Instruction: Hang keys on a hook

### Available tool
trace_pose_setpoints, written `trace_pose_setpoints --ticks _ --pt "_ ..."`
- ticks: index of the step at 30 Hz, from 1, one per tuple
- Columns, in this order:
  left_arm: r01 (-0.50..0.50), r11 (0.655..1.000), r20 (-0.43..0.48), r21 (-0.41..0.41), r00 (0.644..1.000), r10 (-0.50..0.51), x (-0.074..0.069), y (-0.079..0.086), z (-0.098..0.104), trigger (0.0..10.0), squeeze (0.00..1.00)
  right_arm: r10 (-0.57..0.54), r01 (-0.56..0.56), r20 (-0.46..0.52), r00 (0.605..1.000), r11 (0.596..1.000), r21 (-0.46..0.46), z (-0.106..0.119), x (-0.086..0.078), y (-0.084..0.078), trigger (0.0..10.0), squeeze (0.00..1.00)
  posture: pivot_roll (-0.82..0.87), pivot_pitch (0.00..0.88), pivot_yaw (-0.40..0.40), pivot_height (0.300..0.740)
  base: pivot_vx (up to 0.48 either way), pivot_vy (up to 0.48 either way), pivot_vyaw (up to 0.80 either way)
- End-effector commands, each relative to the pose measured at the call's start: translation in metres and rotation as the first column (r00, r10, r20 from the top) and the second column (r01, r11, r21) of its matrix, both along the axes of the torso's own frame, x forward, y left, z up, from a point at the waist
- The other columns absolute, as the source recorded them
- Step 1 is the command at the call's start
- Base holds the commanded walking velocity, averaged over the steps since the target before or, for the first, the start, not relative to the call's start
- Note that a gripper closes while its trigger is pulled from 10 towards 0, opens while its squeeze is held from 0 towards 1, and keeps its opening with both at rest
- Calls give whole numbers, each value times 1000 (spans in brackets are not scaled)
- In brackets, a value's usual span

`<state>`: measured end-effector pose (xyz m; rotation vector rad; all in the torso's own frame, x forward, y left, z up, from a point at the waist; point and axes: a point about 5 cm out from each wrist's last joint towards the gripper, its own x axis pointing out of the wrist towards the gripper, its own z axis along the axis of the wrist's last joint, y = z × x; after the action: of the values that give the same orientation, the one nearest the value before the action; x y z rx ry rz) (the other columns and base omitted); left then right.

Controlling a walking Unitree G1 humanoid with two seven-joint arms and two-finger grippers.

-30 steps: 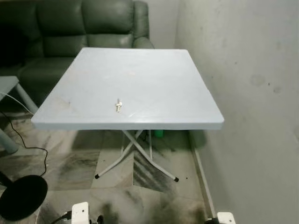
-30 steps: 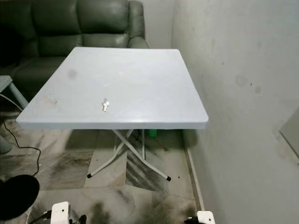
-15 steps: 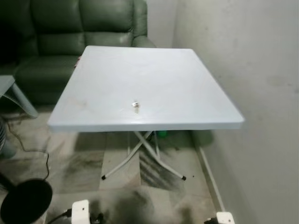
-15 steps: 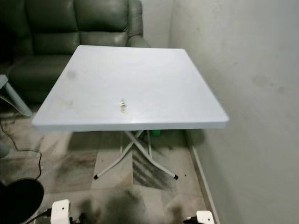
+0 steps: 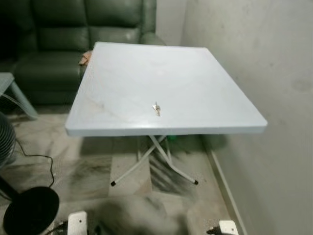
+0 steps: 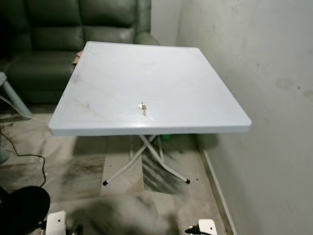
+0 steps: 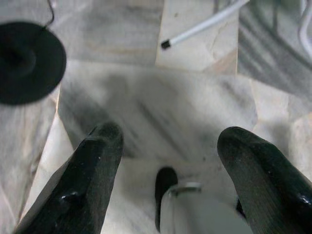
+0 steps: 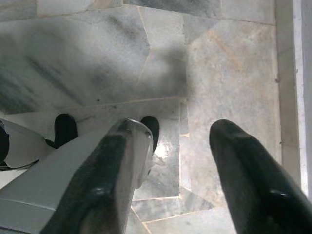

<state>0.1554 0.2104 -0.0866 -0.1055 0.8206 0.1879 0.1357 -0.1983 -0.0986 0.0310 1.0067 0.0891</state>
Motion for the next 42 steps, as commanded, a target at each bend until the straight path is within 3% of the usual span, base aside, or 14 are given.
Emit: trace_pose_setpoints --ticks 1,8,16,22,23,24,27,36,42 --pt "1 1000 22 5 1000 -1 1 -3 1 10000 0 4 -4 36 999 1000 1 4 7 -6 10000 1000 -56 0 -50 728 0 0 0" --pt "16 1000 147 19 989 -19 15 2 12 10000 0 92 -97 165 982 995 26 17 32 1 10000 1000 -65 0 -37 728 0 0 0" --pt "41 999 344 30 938 -49 33 4 33 10000 0 107 -151 375 921 984 90 43 71 6 10000 1000 -59 0 -40 728 0 0 0" --pt "56 998 373 41 926 -68 35 4 36 10000 0 106 -159 404 909 982 100 46 75 6 10000 1000 -59 0 -40 728 0 0 0" --pt "62 997 453 50 888 -78 43 3 48 10000 0 113 -197 499 859 973 119 60 92 16 10000 1000 -53 0 -42 728 0 0 0" --pt "71 995 558 74 824 -100 52 3 66 10000 0 119 -259 625 771 956 137 82 113 31 10000 1000 -51 0 -42 728 0 0 0" --pt "70 994 634 80 766 -105 58 -2 83 10000 0 111 -302 713 692 942 147 100 126 42 10000 1000 -48 0 -41 728 0 0 0" --pt "57 997 770 44 634 -71 67 -11 129 10000 0 97 -357 838 536 926 122 138 139 57 10000 1000 -54 0 -46 728 0 0 0" --pt "40 999 787 28 615 -47 62 -11 142 10000 0 92 -343 871 483 935 92 153 138 56 10000 1000 -58 0 -45 728 0 0 0"
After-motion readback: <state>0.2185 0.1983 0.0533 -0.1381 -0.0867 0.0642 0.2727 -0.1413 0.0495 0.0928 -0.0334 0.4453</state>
